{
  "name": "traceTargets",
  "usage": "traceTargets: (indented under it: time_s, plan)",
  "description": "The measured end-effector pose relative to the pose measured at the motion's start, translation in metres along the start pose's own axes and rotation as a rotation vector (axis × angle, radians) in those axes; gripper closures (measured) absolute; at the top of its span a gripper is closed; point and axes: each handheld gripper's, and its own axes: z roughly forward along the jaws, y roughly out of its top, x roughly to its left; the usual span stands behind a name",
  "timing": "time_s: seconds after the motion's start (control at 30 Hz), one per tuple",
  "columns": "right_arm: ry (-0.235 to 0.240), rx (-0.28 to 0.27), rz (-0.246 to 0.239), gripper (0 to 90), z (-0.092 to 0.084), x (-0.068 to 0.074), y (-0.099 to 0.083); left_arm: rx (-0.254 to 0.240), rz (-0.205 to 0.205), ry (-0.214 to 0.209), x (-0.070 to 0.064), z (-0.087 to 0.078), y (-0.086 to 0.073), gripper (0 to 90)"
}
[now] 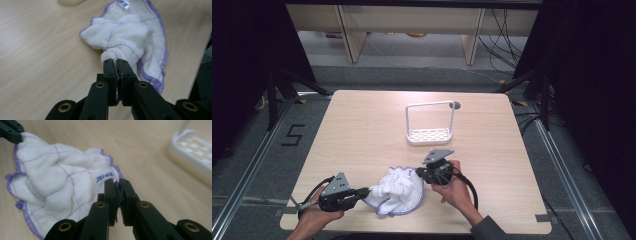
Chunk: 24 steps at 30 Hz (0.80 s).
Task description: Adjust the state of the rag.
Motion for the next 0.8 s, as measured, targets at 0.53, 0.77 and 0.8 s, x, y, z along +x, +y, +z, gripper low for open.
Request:
traceTargets:
  time_s: [0.53, 0.77, 0.8]
  plan:
    - [-0.193, 0.023, 0.16, 85.6, -0.054, -0.105, -0.029, 0.07, 0.039, -0.014, 0.008, 0.057, 0.024, 84.7]
    - [-0.283, 0.1, 0.142, 58.7, -0.019, -0.111, -0.025, 0.091, -0.042, 0.105, 0.033, 0.067, 0.014, 59.5]
    - [-0.313, 0.105, 0.145, 57.8, -0.023, -0.103, -0.022, 0.091, -0.042, 0.105, 0.033, 0.067, 0.014, 54.4]
